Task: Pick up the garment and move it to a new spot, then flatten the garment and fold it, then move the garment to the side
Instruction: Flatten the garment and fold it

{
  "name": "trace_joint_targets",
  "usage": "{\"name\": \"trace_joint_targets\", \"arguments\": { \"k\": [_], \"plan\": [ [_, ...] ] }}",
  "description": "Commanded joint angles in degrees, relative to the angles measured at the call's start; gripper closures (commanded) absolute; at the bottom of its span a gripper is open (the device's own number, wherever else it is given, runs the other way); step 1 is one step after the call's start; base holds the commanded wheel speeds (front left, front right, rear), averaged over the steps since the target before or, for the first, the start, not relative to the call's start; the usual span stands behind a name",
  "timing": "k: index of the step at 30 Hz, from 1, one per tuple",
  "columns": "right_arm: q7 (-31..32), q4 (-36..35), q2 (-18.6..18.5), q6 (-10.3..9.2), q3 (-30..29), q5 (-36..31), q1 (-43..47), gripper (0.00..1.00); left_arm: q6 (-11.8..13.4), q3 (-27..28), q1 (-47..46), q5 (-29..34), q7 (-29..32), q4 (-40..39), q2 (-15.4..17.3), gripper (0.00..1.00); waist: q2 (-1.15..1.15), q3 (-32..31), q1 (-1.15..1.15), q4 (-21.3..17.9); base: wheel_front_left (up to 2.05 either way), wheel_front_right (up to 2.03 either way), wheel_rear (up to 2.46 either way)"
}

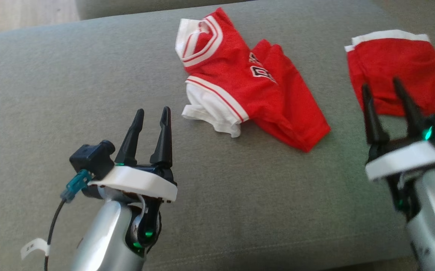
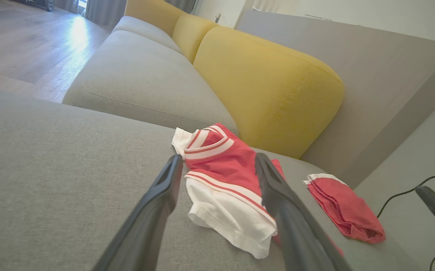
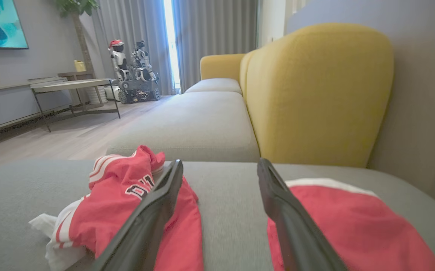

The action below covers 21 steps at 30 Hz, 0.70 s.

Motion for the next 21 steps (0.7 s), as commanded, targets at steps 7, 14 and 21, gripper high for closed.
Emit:
{"name": "trace_joint_targets", "arguments": {
  "k": [7, 14, 21],
  "plan": [
    [0.02, -6.96, 3.58, -0.04, -3.10, -2.96, 5.46, 0.00, -0.74, 1.87, -1.40, 0.01, -0.70, 0.13, 0.43, 0.00, 0.00, 0.64, 0.00, -3.34, 0.00, 0.00, 0.00],
    [1.40, -10.20, 5.53, -0.04, -4.07, -4.93, 6.12, 0.00, -1.33, 1.24, -5.17, 0.11, -0.70, 6.47, 0.43, 0.00, 0.00, 2.25, 0.00, -5.97, 0.00, 0.00, 0.00],
    [1.71, -10.62, 6.66, -0.04, -4.31, -5.34, 6.47, 0.00, -0.89, -0.05, -11.56, 0.56, -0.70, 18.58, 0.43, 0.00, 0.00, 3.56, 0.00, -8.51, 0.00, 0.00, 0.00]
  ]
}}
